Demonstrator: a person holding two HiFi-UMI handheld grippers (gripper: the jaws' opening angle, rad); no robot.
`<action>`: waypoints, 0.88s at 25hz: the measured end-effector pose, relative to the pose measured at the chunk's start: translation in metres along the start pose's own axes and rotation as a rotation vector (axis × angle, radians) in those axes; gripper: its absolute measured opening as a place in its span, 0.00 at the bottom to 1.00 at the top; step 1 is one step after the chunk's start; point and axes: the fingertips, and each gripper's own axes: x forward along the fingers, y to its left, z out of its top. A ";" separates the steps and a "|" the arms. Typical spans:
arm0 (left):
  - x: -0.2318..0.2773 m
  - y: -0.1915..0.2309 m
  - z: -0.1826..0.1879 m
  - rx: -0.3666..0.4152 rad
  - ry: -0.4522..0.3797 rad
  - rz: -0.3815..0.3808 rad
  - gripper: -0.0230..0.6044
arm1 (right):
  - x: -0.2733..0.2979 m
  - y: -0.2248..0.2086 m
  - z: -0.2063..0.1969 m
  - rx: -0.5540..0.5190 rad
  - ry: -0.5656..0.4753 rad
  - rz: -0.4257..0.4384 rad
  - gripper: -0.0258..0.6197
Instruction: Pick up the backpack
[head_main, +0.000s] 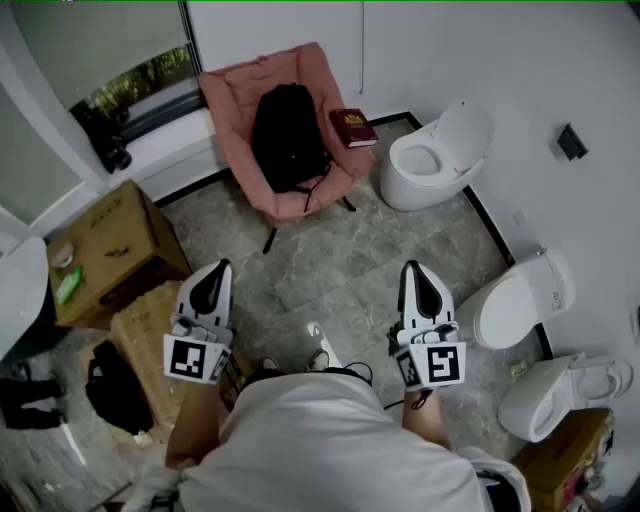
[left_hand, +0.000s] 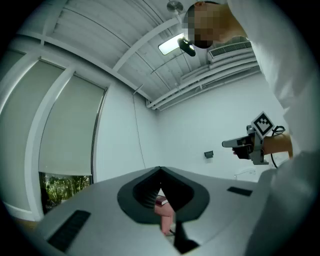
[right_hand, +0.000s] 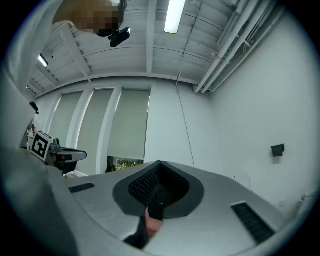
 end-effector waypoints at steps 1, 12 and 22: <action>0.002 -0.001 -0.001 -0.006 0.002 0.001 0.06 | 0.001 -0.002 -0.001 0.002 0.003 0.000 0.07; 0.041 -0.024 -0.002 0.013 0.016 -0.020 0.06 | 0.004 -0.043 -0.016 0.072 -0.001 0.016 0.07; 0.079 -0.031 -0.037 -0.009 0.083 -0.033 0.06 | 0.018 -0.073 -0.048 0.079 0.070 0.015 0.07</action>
